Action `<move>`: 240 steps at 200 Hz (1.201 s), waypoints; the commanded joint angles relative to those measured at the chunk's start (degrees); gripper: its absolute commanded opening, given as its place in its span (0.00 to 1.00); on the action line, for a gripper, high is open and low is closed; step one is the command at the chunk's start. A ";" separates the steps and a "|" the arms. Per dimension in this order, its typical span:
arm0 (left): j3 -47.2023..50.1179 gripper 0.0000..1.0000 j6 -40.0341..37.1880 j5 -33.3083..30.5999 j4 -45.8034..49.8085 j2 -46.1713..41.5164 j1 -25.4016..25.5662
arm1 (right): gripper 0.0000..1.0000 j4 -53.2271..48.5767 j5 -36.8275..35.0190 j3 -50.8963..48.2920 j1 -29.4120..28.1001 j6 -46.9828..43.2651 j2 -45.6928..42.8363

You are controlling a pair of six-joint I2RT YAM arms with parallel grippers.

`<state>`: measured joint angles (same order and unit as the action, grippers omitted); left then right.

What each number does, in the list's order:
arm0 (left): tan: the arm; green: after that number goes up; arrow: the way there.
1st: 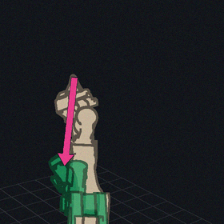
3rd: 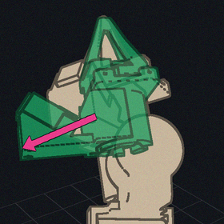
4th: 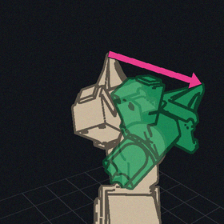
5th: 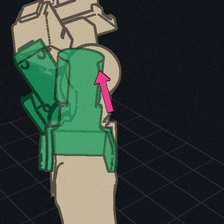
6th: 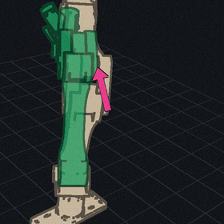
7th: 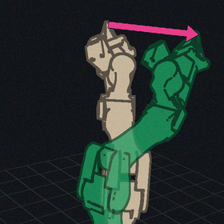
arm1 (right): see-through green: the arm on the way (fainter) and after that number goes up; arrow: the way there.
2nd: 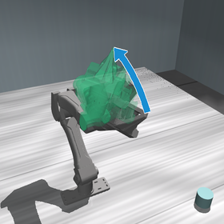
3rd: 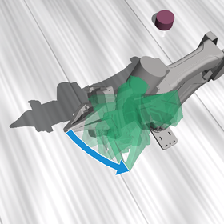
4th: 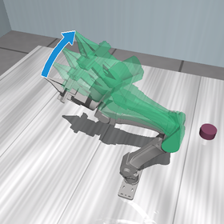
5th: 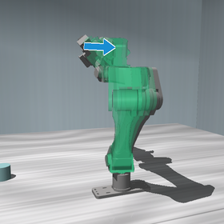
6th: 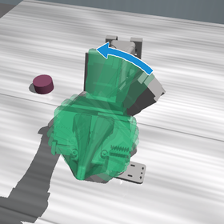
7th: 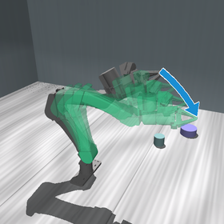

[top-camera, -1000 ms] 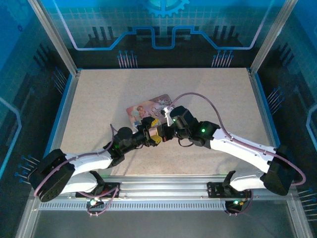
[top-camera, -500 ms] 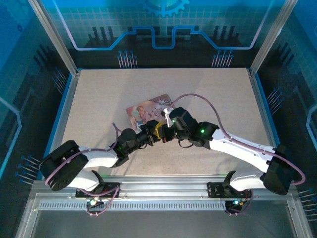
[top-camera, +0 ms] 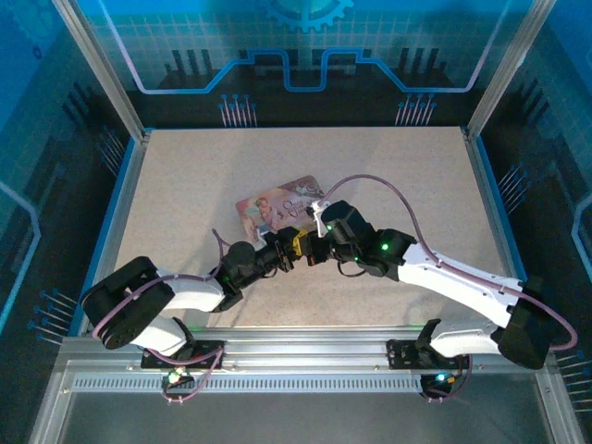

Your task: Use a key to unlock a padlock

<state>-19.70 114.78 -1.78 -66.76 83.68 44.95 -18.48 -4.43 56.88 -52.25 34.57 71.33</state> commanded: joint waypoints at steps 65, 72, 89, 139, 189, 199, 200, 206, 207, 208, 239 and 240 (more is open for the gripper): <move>0.73 0.10 6.86 -0.44 -1.76 0.61 0.67 | 0.03 2.09 -2.20 -0.92 -0.78 1.39 -2.14; 0.75 0.10 6.86 -0.48 -1.70 0.61 0.68 | 0.03 2.04 -2.28 -1.05 -0.84 1.47 -2.32; 0.73 0.10 6.77 -0.55 -1.65 0.61 0.72 | 0.03 2.22 -2.50 -1.31 -0.80 1.69 -2.60; 0.68 0.11 6.55 -0.60 -1.53 0.55 0.67 | 0.03 2.36 -2.74 -1.76 -0.79 1.93 -3.21; 0.62 0.10 6.29 -0.53 -1.44 0.70 0.67 | 0.03 2.13 -3.06 -1.88 -0.78 1.91 -3.65; 0.58 0.10 6.27 -0.57 -1.46 0.66 0.67 | 0.03 2.13 -3.27 -2.03 -0.83 1.99 -3.82; 0.61 0.10 6.21 -0.54 -1.50 0.68 0.67 | 0.03 2.13 -3.25 -2.03 -0.83 2.04 -3.87; 0.56 0.10 6.11 -0.59 -1.45 0.57 0.68 | 0.03 2.13 -3.35 -2.12 -0.82 2.07 -3.99; 0.51 0.10 6.09 -0.59 -1.45 0.59 0.72 | 0.03 2.13 -3.33 -2.08 -0.78 2.08 -4.00; 0.53 0.10 6.08 -0.55 -1.36 0.60 0.69 | 0.03 2.13 -3.32 -2.10 -0.85 2.08 -4.00; 0.36 0.09 5.80 -0.49 -1.10 0.46 0.67 | 0.03 2.10 -3.88 -2.43 -0.78 2.25 -4.61; 0.32 0.09 5.80 -0.50 -1.14 0.45 0.67 | 0.03 2.07 -3.86 -2.41 -0.81 2.26 -4.62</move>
<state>-19.70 114.78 -1.91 -67.37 83.70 45.19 -18.44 -6.02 54.94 -52.25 36.05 68.90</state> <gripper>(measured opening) 0.092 0.063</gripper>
